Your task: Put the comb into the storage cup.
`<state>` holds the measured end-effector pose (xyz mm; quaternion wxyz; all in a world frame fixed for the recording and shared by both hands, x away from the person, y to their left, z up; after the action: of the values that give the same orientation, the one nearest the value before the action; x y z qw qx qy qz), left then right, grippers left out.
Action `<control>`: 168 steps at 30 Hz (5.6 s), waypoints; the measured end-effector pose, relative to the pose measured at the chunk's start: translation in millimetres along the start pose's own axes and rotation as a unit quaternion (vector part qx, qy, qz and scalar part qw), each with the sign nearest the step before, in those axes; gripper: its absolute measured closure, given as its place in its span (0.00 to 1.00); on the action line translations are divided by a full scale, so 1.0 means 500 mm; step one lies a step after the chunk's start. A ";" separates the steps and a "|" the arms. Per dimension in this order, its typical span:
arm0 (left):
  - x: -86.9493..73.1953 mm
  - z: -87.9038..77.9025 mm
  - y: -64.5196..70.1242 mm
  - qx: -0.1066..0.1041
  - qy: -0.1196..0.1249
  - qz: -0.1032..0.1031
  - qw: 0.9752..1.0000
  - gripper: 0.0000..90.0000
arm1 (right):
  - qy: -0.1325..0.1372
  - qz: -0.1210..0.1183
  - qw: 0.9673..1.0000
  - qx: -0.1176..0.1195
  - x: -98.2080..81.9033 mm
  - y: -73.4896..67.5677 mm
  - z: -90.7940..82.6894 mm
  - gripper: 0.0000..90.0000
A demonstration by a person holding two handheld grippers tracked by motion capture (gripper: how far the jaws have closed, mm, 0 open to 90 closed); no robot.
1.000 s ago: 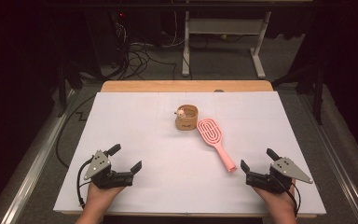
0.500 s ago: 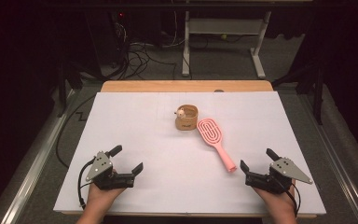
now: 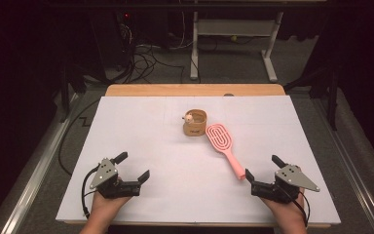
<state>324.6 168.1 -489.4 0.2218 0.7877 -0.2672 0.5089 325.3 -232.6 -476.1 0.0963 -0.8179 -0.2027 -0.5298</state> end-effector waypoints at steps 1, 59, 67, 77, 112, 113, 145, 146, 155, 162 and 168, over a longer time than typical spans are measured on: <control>-0.001 0.000 -0.001 0.000 -0.002 0.001 1.000 0.00 | -0.005 0.000 1.000 0.000 0.000 -0.003 0.003 0.04; -0.011 0.012 0.004 0.003 -0.011 0.002 1.000 0.00 | -0.200 -0.017 0.979 0.026 -0.044 -0.064 0.104 0.66; -0.011 0.011 0.002 0.005 -0.010 0.000 1.000 0.00 | -0.200 -0.013 0.979 0.024 -0.042 -0.061 0.102 0.68; -0.011 0.011 0.005 0.004 -0.010 0.003 1.000 0.00 | -0.203 -0.008 0.979 0.020 -0.041 -0.057 0.103 0.69; -0.008 0.005 -0.004 0.007 -0.007 -0.003 1.000 0.00 | -0.199 -0.005 0.980 0.020 -0.039 -0.057 0.095 0.60; -0.008 0.005 -0.005 0.008 -0.007 -0.002 1.000 0.00 | -0.199 -0.005 0.980 0.020 -0.039 -0.055 0.097 0.60; -0.006 0.009 0.003 -0.002 -0.007 -0.001 1.000 0.00 | -0.216 -0.012 0.975 0.045 -0.070 -0.030 0.039 0.70; -0.006 0.009 0.003 -0.002 -0.008 -0.001 1.000 0.00 | -0.215 -0.013 0.975 0.046 -0.073 -0.027 0.032 0.70; -0.008 0.008 0.001 -0.002 -0.009 -0.005 1.000 0.00 | -0.209 -0.011 0.977 0.052 -0.098 -0.018 -0.022 0.69; -0.007 0.008 0.000 -0.003 -0.008 -0.003 1.000 0.00 | -0.206 -0.016 0.977 0.052 -0.107 -0.018 -0.046 0.69; -0.009 0.008 0.000 -0.005 -0.011 -0.006 1.000 0.00 | -0.205 -0.013 0.977 0.055 -0.110 -0.017 -0.053 0.69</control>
<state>325.8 166.5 -495.3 0.2256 0.7939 -0.2677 0.4972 280.3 -247.6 -515.1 0.0910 -0.8999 -0.2577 -0.3400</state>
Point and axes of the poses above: each handheld gripper's, and its own axes: z roughly forward along the jaws, x roughly out of its top, y roughly to its right, the point moved 7 cm from there along z, roughly forward along the jaws, and after that the axes turned 6 degrees about -y, right-handed, at the moved point
